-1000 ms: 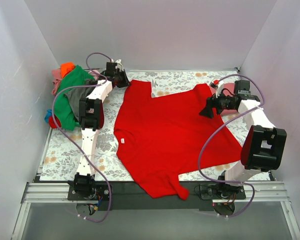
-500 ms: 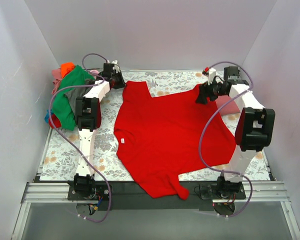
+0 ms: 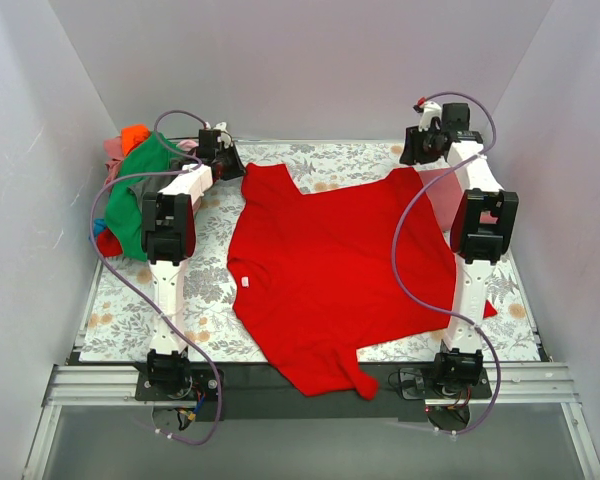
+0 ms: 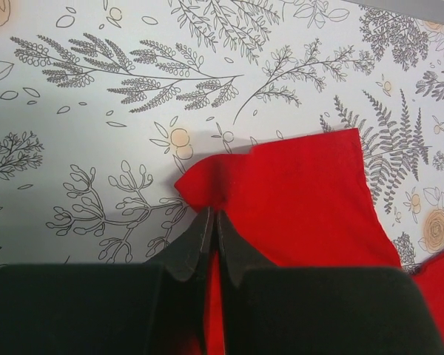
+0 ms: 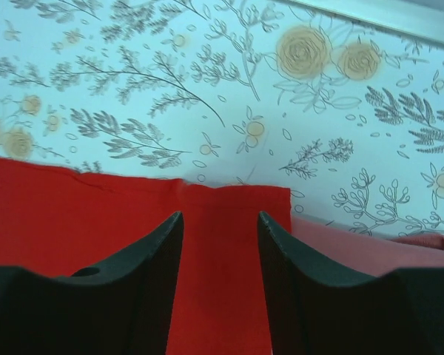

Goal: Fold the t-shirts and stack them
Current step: Flatten the tshirt out

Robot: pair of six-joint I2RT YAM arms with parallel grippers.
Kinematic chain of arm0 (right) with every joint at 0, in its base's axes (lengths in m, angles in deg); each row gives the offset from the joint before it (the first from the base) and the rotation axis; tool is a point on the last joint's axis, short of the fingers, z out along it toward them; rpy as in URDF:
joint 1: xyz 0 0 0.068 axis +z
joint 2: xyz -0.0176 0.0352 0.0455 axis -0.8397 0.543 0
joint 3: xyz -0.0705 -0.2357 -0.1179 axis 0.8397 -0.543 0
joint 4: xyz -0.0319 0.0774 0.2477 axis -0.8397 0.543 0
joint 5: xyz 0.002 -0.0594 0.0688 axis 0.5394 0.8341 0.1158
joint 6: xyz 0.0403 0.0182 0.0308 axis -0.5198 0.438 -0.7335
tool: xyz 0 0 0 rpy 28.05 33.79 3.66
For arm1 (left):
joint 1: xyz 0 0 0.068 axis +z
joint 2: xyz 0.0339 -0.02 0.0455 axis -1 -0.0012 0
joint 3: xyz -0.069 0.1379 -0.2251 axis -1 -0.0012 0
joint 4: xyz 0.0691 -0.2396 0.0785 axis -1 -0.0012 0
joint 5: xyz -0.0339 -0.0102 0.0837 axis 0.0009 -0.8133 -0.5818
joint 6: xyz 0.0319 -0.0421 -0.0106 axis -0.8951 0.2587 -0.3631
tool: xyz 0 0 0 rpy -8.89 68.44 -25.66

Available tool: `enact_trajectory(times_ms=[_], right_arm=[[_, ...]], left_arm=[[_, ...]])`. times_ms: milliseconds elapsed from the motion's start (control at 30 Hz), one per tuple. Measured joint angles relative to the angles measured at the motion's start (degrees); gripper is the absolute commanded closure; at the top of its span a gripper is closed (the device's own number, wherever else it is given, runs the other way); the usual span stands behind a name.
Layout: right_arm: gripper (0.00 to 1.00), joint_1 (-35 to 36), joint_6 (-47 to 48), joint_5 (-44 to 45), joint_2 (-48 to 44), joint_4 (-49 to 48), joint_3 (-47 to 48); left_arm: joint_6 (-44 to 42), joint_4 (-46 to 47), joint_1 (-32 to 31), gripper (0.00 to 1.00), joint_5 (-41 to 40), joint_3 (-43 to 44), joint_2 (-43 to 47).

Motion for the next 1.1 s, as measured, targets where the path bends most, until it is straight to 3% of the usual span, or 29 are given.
enact_trajectory(times_ms=[367, 867, 1100], right_arm=[[0.51, 0.0, -0.9, 8.2, 4.0, -0.6, 2.6], [0.53, -0.7, -1.0, 9.2, 8.7, -1.3, 3.2], [0.83, -1.0, -1.7, 7.0, 8.8, -1.4, 3.5]], left_arm=[[0.5, 0.4, 0.1, 1.00, 1.3, 0.0, 0.0], [0.6, 1.2, 0.1, 1.00, 2.0, 0.0, 0.0], [0.7, 1.2, 0.1, 1.00, 2.4, 0.0, 0.0]])
